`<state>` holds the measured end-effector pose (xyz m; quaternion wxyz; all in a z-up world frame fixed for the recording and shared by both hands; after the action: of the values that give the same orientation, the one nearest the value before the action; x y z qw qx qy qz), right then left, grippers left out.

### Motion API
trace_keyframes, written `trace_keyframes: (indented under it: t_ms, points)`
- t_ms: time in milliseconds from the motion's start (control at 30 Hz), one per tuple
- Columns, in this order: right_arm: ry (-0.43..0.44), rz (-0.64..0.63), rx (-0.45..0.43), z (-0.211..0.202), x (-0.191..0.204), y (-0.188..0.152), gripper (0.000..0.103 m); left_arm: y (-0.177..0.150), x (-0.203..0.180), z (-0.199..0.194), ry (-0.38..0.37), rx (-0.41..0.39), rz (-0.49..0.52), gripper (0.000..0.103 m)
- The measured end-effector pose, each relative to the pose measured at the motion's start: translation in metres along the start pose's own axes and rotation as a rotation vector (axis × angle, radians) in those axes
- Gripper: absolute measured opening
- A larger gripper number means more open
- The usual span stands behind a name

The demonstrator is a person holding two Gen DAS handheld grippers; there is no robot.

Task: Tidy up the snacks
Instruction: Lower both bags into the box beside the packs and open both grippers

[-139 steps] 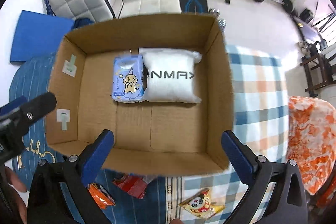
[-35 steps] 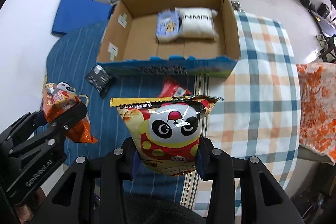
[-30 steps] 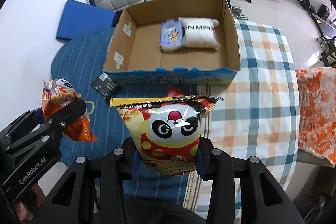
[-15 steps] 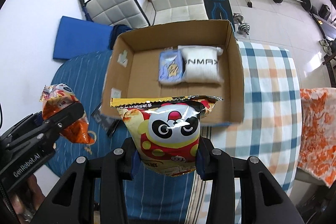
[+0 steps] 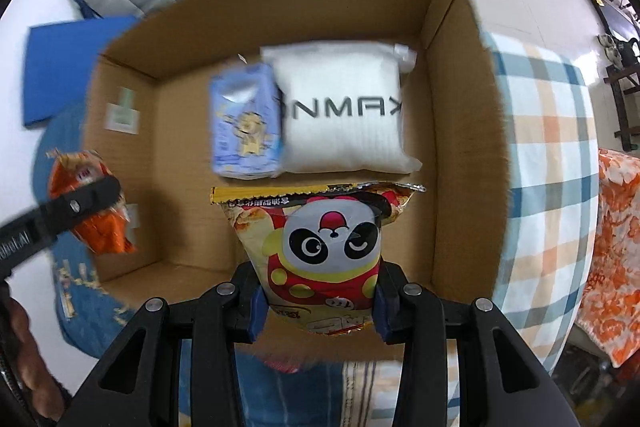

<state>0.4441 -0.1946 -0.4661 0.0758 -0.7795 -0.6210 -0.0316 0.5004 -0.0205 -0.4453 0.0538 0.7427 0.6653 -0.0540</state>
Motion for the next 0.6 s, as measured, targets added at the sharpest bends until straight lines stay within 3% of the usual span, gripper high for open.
trace_keyframes:
  t_ms: [300, 600]
  points:
    - [-0.095, 0.014, 0.105, 0.067, -0.004, 0.01, 0.043, 0.019, 0.008, 0.084, 0.041, 0.171, 0.012, 0.043]
    - [-0.145, 0.014, 0.139, 0.091, -0.003, 0.017, 0.044, 0.034, 0.01, 0.106, 0.017, 0.198, -0.017, 0.043]
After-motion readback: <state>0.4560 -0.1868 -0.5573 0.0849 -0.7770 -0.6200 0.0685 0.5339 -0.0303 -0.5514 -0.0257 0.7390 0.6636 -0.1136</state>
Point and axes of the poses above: each gripper's, at about its wrist camera, not at the fingertips, and z roughly the way its jaws point, x to its left, y to its top, the point moved 7 cm from there along z, roughly the way its jaws point, and after that the axes turned 5 degrees about z, right-handed, at the moved point
